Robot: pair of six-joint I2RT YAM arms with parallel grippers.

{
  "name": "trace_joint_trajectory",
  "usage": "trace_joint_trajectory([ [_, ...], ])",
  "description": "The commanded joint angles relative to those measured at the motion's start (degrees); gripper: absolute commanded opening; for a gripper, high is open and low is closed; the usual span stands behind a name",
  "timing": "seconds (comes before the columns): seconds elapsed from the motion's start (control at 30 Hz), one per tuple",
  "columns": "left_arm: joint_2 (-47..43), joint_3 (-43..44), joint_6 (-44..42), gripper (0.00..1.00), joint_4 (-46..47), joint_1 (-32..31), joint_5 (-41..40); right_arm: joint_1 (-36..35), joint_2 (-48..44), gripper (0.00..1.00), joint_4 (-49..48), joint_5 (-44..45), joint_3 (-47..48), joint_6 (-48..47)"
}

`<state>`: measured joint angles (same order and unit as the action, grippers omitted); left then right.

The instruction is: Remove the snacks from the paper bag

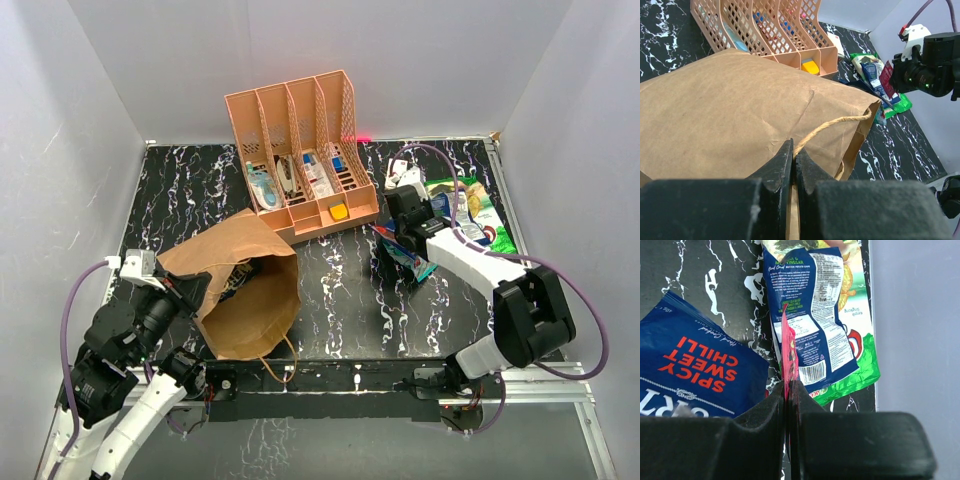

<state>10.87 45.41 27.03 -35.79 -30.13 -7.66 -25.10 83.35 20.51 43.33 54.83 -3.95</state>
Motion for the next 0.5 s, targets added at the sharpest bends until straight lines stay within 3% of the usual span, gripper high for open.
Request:
trace_joint_trajectory([
  [0.0,0.20,-0.31,-0.83,0.00,1.67,-0.16,0.89,1.52,1.63,0.08,-6.80,-2.74,-0.87,-0.44],
  [0.1,-0.09,-0.37,-0.81,0.00,1.77,-0.11,1.01,1.84,2.75,0.17,-7.37,-4.19,-0.56,0.00],
  [0.27,-0.33,-0.42,-0.92,0.00,1.81,-0.14,0.91,1.81,-0.75,0.51,-3.43,-9.44,1.62,1.40],
  [0.37,-0.01,-0.47,-0.97,0.00,1.97,-0.12,1.18,1.82,-5.25,0.60,1.39,-16.49,3.05,4.00],
  [0.47,0.27,-0.50,-0.97,0.00,2.04,-0.14,1.54,1.52,-10.38,0.63,1.66,-25.03,1.85,6.31],
])
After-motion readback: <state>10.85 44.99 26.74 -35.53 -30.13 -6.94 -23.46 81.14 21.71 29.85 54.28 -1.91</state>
